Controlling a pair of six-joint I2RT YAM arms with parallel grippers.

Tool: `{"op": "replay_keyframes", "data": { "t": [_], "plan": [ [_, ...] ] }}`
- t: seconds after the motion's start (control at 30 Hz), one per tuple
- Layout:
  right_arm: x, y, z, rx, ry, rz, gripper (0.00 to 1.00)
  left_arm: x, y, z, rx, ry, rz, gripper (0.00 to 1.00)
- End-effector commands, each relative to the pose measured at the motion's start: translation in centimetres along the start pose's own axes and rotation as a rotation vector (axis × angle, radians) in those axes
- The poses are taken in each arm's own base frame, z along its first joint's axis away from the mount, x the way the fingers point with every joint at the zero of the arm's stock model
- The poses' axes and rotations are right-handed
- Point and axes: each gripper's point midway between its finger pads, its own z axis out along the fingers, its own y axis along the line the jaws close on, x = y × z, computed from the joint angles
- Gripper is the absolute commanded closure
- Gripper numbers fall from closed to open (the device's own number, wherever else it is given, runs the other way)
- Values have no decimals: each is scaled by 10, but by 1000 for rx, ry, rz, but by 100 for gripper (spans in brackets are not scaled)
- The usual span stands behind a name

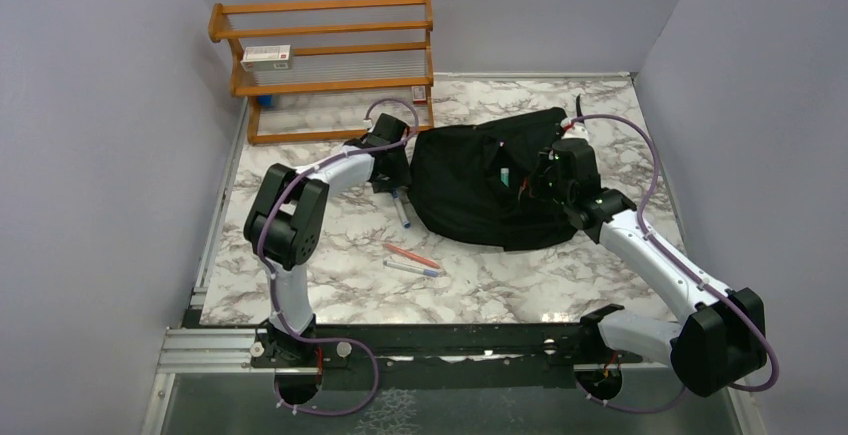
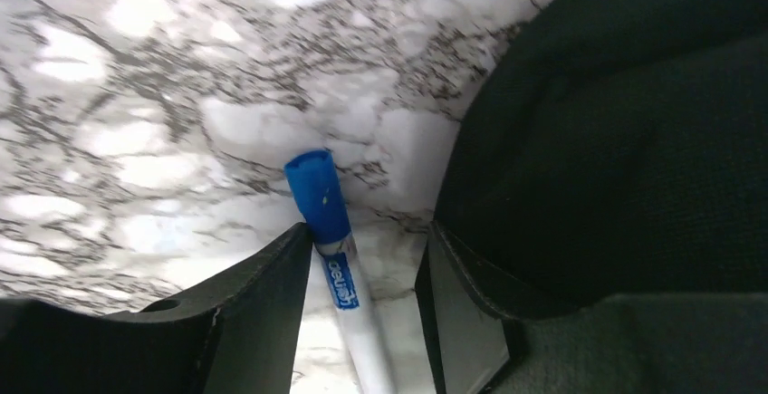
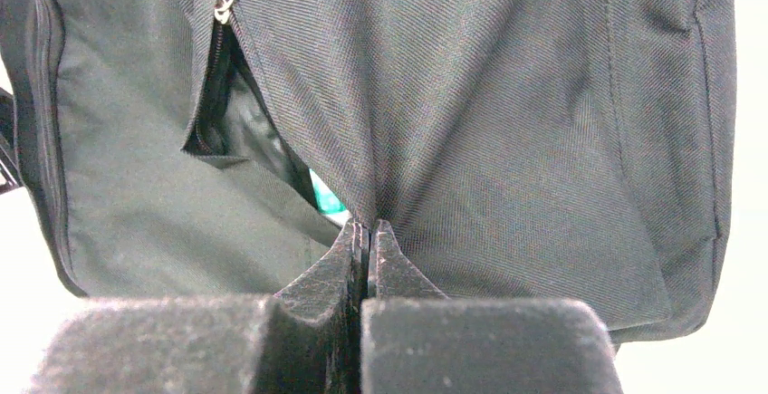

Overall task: Pack the student bag
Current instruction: Pick up the stationery from the center of the board.

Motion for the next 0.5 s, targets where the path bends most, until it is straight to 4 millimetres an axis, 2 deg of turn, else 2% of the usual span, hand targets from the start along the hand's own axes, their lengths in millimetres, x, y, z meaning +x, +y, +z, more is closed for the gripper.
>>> {"op": "replay_keyframes", "data": {
  "t": [0.0,0.23,0.47],
  "plan": [
    [10,-10,-3,39,25,-20,99,58,7,4,-74,141,6,48],
    [11,-14,-5,53,21,-24,99,88,23,-1,-132,183,33,51],
    [10,-10,-3,38,23,-22,99,101,31,2,-160,200,81,57]
  ]
}}
